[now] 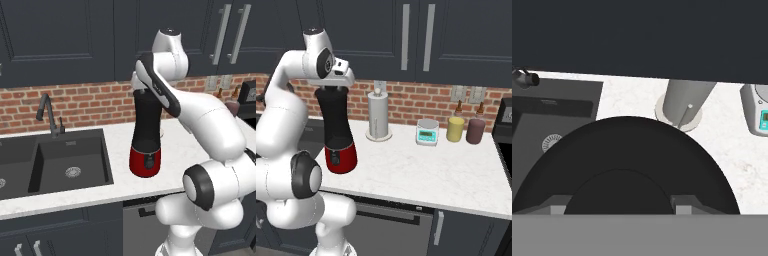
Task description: Close the lid blender by securely placing the lid on top.
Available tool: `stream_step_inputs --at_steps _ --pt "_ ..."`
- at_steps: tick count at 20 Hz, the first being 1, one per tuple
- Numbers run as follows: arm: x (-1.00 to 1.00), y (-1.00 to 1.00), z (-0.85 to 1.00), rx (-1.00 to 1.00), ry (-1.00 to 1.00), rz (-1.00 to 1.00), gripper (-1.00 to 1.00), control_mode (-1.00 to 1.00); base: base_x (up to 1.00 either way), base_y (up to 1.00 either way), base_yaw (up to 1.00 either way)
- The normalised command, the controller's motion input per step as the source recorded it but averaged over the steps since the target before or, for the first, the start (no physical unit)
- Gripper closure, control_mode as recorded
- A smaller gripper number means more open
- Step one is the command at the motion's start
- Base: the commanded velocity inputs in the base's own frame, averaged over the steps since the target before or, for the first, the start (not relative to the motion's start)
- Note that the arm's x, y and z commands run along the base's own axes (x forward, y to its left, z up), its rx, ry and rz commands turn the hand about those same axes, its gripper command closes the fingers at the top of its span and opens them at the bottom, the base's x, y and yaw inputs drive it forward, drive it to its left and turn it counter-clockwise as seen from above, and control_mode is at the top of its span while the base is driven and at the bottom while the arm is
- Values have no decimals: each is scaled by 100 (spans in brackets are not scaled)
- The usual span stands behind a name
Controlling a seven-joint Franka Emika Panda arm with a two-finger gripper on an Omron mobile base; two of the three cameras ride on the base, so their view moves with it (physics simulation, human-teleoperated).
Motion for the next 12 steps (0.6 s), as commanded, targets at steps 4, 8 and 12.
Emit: stream_step_inputs --at_steps 4,8,12 --pt "-17 0 0 0 1 0 100 -100 0 0 0" --pt "-16 0 0 0 0 0 100 -100 0 0 0" --pt "0 0 0 0 0 0 100 -100 0 0 0"
